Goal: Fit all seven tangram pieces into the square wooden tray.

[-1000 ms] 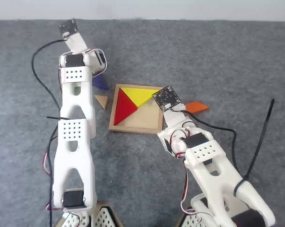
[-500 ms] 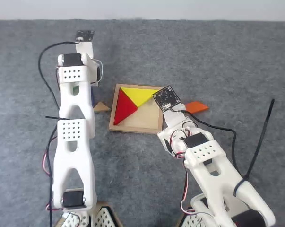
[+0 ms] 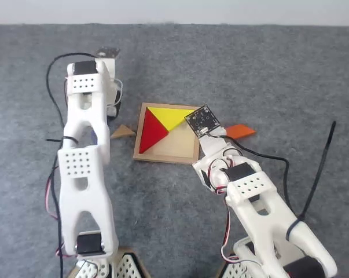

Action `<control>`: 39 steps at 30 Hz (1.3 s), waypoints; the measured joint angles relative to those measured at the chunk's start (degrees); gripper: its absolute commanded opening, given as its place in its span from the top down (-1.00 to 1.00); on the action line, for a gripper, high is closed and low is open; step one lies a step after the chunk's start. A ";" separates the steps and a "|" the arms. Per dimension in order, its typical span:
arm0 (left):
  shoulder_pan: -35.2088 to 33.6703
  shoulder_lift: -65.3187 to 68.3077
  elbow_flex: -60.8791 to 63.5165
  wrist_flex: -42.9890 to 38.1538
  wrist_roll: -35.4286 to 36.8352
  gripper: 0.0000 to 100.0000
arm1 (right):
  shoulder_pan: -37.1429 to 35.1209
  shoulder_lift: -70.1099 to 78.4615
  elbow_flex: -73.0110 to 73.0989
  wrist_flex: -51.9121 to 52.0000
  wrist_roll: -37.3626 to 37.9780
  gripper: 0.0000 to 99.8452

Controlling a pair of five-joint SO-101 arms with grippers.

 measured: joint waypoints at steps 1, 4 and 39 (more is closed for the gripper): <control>0.00 -3.43 5.98 0.00 -0.18 0.97 | 0.00 0.00 0.00 0.00 0.00 0.98; -0.97 -13.36 22.33 -1.67 -0.35 0.97 | 0.00 0.00 0.00 0.00 0.00 0.98; -13.71 -61.71 88.97 -35.52 -7.30 0.40 | 0.09 0.00 2.90 -3.96 0.44 0.98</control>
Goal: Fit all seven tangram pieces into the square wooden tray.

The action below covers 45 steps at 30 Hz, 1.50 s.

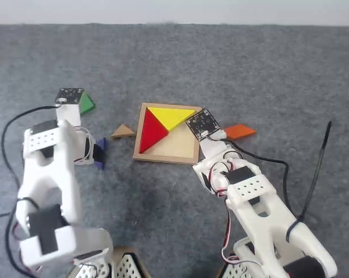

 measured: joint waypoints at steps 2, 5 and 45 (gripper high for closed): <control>0.09 1.85 -0.44 -0.79 0.00 0.34 | 0.00 0.00 0.00 -0.09 0.00 0.98; 0.00 4.40 -2.02 -1.14 0.00 0.34 | 0.00 0.00 0.00 -0.09 0.00 0.98; 3.25 22.24 -19.69 5.71 1.49 0.64 | 0.00 0.00 0.00 -0.09 0.00 0.98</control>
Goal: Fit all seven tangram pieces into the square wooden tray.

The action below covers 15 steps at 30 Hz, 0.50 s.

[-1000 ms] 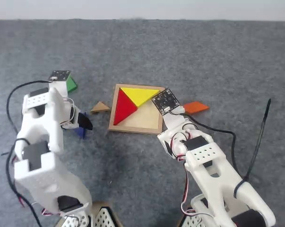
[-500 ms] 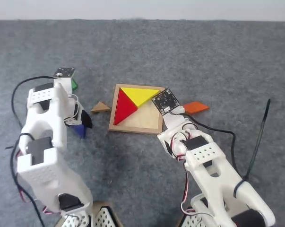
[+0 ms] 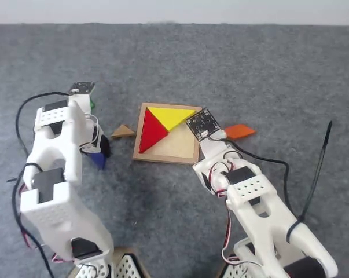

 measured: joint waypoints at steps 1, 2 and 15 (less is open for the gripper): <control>0.00 0.00 0.00 0.00 0.00 0.64 | 0.00 0.00 0.00 0.00 0.00 0.98; 0.00 0.00 0.00 0.00 0.00 0.64 | 0.00 0.00 0.00 0.00 0.00 0.98; 1.49 -9.67 11.87 -6.68 1.76 0.64 | -0.09 0.00 0.00 0.00 0.00 0.98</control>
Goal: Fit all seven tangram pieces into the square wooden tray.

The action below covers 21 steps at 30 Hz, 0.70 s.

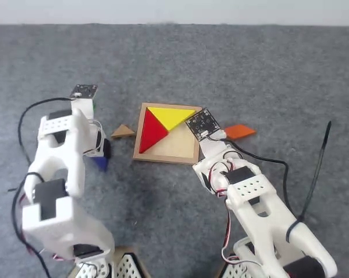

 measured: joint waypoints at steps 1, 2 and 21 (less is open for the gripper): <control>0.00 -1.41 0.97 -0.18 0.26 0.64 | 0.00 0.00 0.00 0.00 0.00 0.98; 0.00 -2.55 1.58 -0.09 0.35 0.64 | 0.00 0.00 0.00 0.00 0.00 0.98; 0.09 0.26 0.97 -0.09 0.88 0.56 | 0.00 0.00 0.00 0.00 0.00 0.98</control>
